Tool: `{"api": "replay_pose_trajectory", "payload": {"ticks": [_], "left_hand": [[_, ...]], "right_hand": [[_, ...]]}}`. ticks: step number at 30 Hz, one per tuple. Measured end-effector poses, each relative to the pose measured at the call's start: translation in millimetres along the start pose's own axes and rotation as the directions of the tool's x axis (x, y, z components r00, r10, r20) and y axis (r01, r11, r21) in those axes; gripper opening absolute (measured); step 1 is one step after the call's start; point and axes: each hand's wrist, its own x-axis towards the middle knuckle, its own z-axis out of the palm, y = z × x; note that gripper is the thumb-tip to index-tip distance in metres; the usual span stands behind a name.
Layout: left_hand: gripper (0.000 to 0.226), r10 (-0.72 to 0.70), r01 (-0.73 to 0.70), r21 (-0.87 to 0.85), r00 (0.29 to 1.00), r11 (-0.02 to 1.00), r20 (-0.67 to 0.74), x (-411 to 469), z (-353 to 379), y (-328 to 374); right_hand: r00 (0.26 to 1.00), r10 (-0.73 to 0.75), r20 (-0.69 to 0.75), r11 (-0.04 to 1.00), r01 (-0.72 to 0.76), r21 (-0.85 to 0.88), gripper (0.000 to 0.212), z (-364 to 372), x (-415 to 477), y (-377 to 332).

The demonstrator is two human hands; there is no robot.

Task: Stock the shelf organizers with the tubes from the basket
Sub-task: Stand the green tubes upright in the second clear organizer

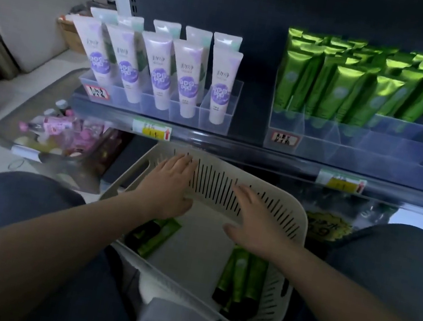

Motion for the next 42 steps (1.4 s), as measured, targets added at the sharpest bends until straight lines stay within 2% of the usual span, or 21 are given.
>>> {"api": "replay_pose_trajectory", "payload": {"ticks": [5, 9, 13, 17, 22, 26, 33, 38, 39, 42], "left_hand": [[0.079, -0.012, 0.021, -0.077, 0.993, 0.997, 0.116, 7, 21, -9], [0.073, -0.041, 0.082, -0.155, 0.967, 0.985, 0.253, 19, 34, -13], [0.055, -0.067, 0.127, -0.147, 0.932, 0.981, 0.355, 35, 51, -23], [0.053, -0.076, 0.133, -0.098, 0.893, 0.986, 0.444, 47, 72, -28], [0.052, -0.094, 0.120, -0.014, 0.844, 0.993, 0.528, 57, 95, -28], [0.047, -0.150, 0.181, 0.000, 0.820, 0.984, 0.552, 68, 108, -26], [0.035, -0.257, 0.281, 0.026, 0.832, 0.959, 0.492, 82, 130, -26], [0.026, -0.293, 0.326, 0.012, 0.832, 0.945, 0.470, 86, 146, -30], [0.025, -0.298, 0.337, 0.002, 0.831, 0.942, 0.470, 87, 148, -30], [0.027, -0.320, 0.384, -0.044, 0.822, 0.922, 0.471, 90, 152, -30]], "right_hand": [[0.994, 0.056, 0.098, 0.998, -0.056, -0.002, 0.083, 10, 13, 11], [0.960, 0.165, 0.225, 0.986, -0.162, -0.033, 0.060, 21, 23, 25], [0.917, 0.212, 0.339, 0.976, -0.184, -0.112, 0.045, 33, 35, 35], [0.882, 0.254, 0.397, 0.960, -0.181, -0.212, 0.054, 42, 44, 42], [0.829, 0.326, 0.455, 0.928, -0.189, -0.322, 0.053, 53, 57, 51], [0.793, 0.375, 0.479, 0.902, -0.194, -0.385, 0.055, 63, 66, 59], [0.728, 0.436, 0.529, 0.877, -0.211, -0.432, 0.049, 77, 71, 73], [0.709, 0.440, 0.552, 0.854, -0.140, -0.500, 0.052, 86, 71, 75], [0.697, 0.442, 0.564, 0.853, -0.133, -0.505, 0.048, 86, 72, 75], [0.675, 0.453, 0.582, 0.849, -0.128, -0.513, 0.019, 88, 73, 76]]}}
